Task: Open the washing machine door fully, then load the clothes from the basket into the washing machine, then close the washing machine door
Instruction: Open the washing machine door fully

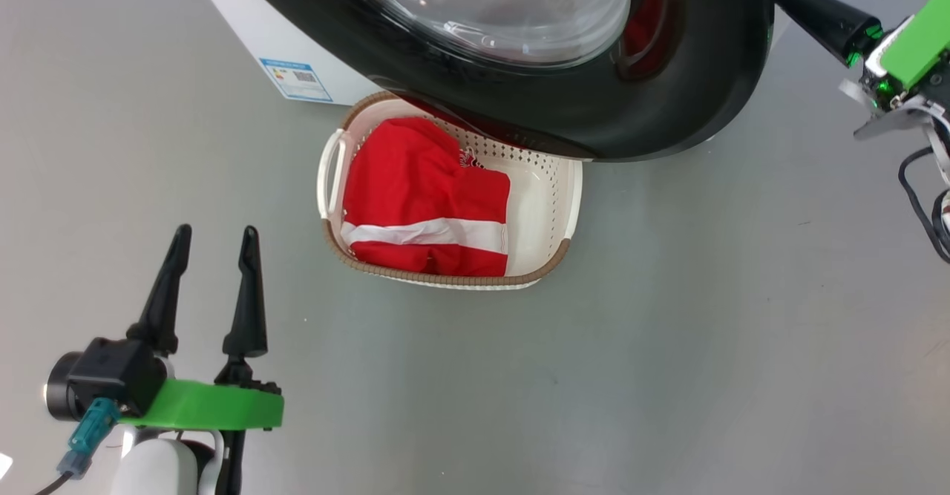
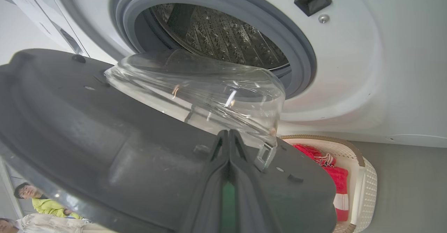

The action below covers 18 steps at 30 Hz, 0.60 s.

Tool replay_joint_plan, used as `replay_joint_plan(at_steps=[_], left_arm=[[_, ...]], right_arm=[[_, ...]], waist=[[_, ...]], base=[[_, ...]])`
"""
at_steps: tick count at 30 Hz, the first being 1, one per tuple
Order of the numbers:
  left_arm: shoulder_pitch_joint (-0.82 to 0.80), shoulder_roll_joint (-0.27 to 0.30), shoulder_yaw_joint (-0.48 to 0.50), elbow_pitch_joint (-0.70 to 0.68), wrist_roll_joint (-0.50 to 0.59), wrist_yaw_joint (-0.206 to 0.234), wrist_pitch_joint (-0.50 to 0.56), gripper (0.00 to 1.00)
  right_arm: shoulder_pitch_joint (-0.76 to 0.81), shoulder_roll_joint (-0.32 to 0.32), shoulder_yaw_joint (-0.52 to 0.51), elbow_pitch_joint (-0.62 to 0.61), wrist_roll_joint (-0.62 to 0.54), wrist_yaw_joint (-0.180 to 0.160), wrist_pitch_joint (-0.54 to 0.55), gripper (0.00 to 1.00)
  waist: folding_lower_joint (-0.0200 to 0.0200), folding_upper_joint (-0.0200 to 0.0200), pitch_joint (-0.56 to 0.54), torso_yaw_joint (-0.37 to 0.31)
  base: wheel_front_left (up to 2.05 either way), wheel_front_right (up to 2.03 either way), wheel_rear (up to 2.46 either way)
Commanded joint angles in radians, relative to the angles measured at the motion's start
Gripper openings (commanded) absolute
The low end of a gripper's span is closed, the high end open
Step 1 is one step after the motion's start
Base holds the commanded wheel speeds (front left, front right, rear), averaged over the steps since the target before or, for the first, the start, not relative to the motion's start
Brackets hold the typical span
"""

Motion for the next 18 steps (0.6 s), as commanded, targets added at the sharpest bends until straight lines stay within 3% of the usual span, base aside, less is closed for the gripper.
replay_joint_plan(at_steps=[1,18], left_arm=[[-0.017,0.02,0.032,-0.025,-0.008,-0.003,-0.005,1.0],[0.018,0.019,0.051,-0.011,-0.004,-0.003,-0.005,1.0]], right_arm=[[-0.026,0.01,0.001,-0.002,0.015,0.002,0.019,0.0],[0.024,0.076,0.016,0.061,0.104,0.002,0.192,0.0]], waist=[[0.0,-0.0001,0.004,0.004],[0.0,-0.0001,-0.053,-0.006]], base=[[0.0,0.0,0.0],[0.0,0.0,0.0]])
